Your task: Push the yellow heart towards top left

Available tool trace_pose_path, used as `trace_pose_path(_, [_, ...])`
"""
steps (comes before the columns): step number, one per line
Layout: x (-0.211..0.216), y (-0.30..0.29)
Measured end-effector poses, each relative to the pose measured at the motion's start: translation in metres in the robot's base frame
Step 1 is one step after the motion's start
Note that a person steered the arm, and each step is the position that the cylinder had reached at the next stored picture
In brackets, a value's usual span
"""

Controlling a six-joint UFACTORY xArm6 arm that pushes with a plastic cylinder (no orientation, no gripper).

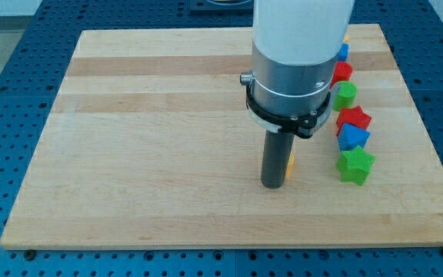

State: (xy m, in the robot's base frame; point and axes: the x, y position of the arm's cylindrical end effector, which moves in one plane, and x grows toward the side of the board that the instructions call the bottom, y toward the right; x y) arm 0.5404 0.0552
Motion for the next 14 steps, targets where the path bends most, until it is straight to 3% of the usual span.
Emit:
trace_pose_path(1, [-0.022, 0.008])
trace_pose_path(2, [-0.013, 0.057])
trace_pose_path(3, [-0.023, 0.065])
trace_pose_path(4, [-0.053, -0.002])
trace_pose_path(5, [-0.11, -0.027])
trace_pose_path(7, [-0.178, -0.035])
trace_pose_path(8, [-0.229, -0.075])
trace_pose_path(11, [-0.241, -0.012])
trace_pose_path(12, [-0.27, -0.046])
trace_pose_path(14, [-0.273, -0.191])
